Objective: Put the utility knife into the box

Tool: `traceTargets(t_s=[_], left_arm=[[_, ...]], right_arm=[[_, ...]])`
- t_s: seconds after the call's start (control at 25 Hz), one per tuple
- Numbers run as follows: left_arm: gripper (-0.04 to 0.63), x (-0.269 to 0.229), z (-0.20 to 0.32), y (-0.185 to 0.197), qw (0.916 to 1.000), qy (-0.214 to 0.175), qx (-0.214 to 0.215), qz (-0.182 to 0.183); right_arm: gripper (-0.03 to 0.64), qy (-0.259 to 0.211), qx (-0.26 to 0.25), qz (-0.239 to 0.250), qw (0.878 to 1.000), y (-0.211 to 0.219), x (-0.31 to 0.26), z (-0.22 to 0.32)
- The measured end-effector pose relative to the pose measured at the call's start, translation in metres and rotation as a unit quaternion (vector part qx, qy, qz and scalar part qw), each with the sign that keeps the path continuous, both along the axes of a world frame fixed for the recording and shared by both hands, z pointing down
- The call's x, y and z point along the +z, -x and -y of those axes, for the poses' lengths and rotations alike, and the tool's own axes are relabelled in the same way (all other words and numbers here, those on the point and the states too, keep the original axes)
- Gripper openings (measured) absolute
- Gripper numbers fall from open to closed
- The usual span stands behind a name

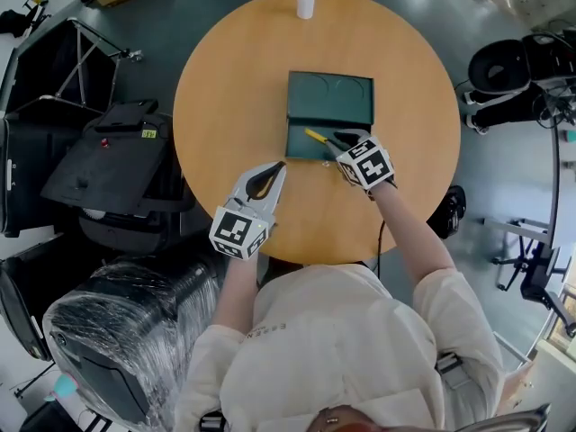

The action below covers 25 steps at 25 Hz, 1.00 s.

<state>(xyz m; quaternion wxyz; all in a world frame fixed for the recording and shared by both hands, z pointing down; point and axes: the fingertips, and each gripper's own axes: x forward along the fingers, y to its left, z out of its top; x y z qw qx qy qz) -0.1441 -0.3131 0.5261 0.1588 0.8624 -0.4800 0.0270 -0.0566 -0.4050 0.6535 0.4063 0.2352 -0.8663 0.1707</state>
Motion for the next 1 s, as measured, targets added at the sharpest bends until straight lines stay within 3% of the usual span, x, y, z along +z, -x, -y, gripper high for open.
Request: traceTargets(t_s=[0.12, 0.24, 0.36, 0.64, 1.0], left_arm=[[0.017, -0.019, 0.002, 0.001, 0.9997, -0.021, 0.006, 0.006], [0.017, -0.037, 0.000, -0.002, 0.9990, -0.039, 0.015, 0.014], [0.017, -0.052, -0.006, -0.007, 0.9983, -0.053, 0.020, 0.018], [0.017, -0.075, -0.044, -0.021, 0.9944, -0.085, 0.060, 0.019], [0.017, -0.057, -0.105, -0.011, 0.9940, -0.082, 0.071, 0.009]], right_arm=[[0.066, -0.045, 0.038, 0.083, 0.995, -0.003, -0.053, -0.015], [0.002, -0.103, 0.088, 0.151, 0.979, -0.014, -0.101, -0.031], [-0.006, -0.148, 0.127, 0.187, 0.963, -0.028, -0.136, -0.054], [-0.006, -0.206, 0.169, 0.195, 0.944, -0.054, -0.162, -0.110], [-0.006, -0.203, 0.191, 0.195, 0.940, -0.040, -0.165, -0.174]])
